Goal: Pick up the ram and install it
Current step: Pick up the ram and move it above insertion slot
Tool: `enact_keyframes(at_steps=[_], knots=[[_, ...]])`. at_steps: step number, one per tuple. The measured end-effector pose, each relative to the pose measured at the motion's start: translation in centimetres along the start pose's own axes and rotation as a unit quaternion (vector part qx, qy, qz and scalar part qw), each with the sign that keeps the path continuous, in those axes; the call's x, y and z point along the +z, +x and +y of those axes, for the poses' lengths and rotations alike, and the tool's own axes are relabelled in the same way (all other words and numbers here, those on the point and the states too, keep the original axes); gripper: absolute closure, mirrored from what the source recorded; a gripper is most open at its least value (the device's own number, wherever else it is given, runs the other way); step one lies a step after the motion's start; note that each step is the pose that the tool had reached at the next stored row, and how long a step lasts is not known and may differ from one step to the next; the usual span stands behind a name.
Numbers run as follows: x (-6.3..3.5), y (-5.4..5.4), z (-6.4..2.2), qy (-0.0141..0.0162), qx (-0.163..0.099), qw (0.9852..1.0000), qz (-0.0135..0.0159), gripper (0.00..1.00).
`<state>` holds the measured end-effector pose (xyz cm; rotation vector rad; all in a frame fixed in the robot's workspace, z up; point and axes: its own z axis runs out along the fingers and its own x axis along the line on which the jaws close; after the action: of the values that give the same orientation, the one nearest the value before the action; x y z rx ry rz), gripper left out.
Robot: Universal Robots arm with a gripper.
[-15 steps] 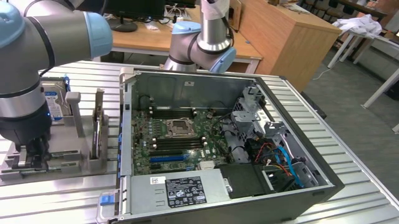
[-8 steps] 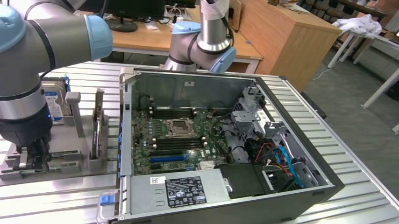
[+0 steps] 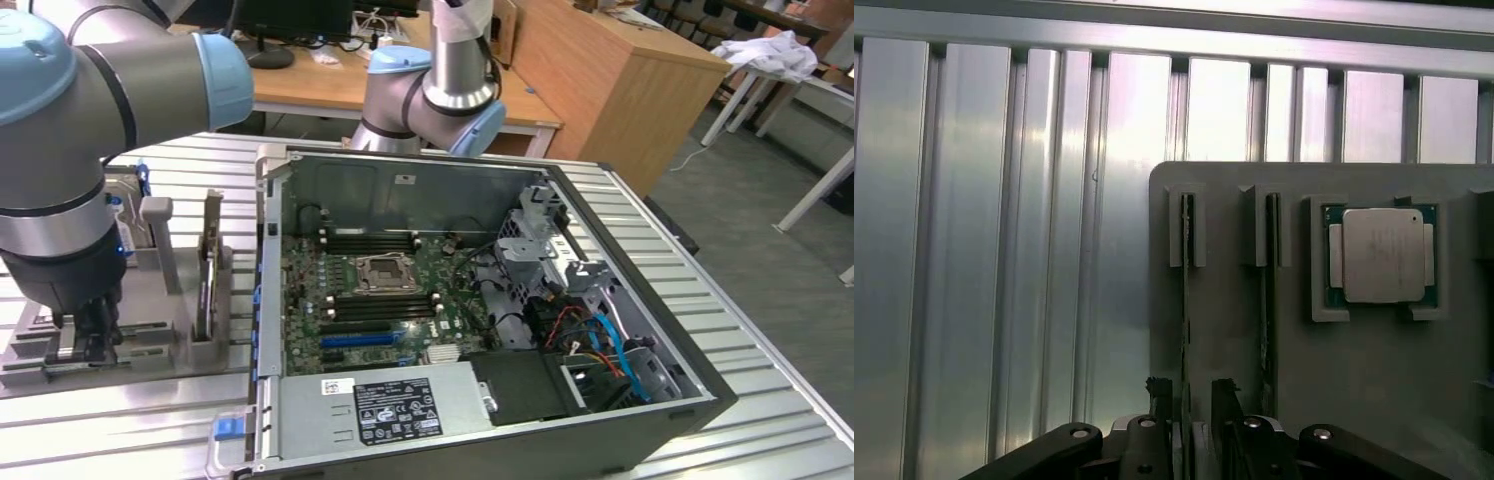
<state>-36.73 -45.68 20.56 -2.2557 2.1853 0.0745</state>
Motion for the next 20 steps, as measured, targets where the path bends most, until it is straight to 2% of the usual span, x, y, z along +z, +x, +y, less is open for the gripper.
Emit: enact_keyframes(at_steps=[9,20], knots=[[0.60,0.02,-0.05,0.0001,0.000,1.0000,-0.0006,0.70],[0.66,-0.12,-0.07,0.0001,0.000,1.0000,-0.0010,0.70]])
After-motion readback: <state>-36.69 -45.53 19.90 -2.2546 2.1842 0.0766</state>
